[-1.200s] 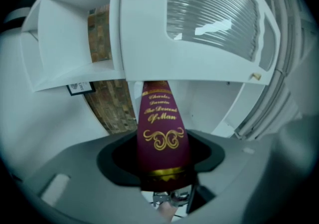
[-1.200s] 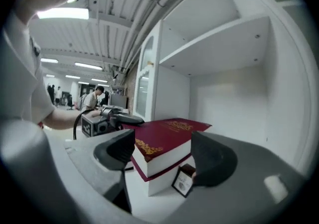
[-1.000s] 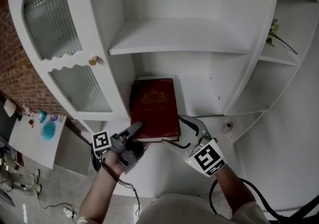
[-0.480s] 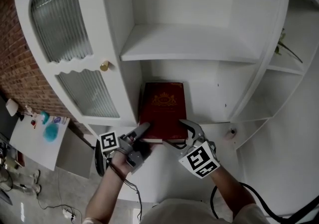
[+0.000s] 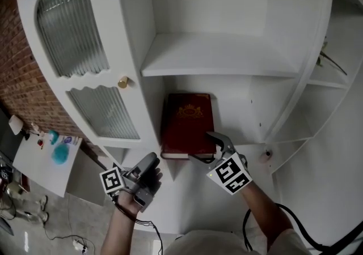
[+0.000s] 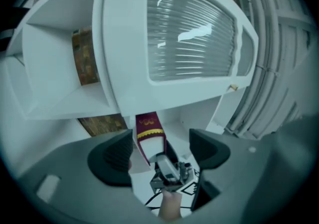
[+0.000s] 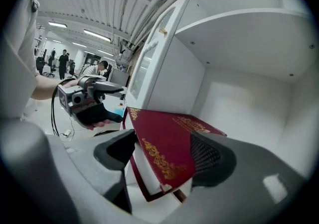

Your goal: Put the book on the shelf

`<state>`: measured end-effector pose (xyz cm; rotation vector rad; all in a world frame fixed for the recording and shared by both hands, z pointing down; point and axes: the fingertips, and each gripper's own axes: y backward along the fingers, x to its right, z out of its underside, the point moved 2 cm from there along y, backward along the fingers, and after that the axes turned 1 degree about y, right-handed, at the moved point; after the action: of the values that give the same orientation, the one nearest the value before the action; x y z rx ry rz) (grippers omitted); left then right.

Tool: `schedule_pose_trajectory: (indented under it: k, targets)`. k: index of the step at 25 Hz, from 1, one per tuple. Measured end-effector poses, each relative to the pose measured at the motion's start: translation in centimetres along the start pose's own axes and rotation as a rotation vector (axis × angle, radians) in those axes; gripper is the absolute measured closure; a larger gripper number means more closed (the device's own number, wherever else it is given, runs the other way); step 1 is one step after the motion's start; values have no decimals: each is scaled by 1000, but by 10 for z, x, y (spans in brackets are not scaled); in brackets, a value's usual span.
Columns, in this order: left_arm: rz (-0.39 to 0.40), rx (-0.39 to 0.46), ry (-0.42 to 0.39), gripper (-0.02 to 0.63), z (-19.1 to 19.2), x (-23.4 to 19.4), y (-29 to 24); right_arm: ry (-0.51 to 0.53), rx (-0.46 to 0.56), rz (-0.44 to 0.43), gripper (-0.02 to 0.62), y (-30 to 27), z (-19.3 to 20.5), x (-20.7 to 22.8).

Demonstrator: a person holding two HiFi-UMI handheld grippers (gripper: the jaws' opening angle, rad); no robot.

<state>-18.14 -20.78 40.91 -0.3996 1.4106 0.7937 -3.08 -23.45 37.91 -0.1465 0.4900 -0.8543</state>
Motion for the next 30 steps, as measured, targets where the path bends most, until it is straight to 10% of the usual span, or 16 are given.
schedule_pose_trajectory:
  k: [16,30]
  targets:
    - [-103,-46,-162,304,46,-5,39,-54,61,7,250,-4,-2,23]
    - [-288,18,-443,597,54,-17,85,-442,169,63,573,117,53,-43]
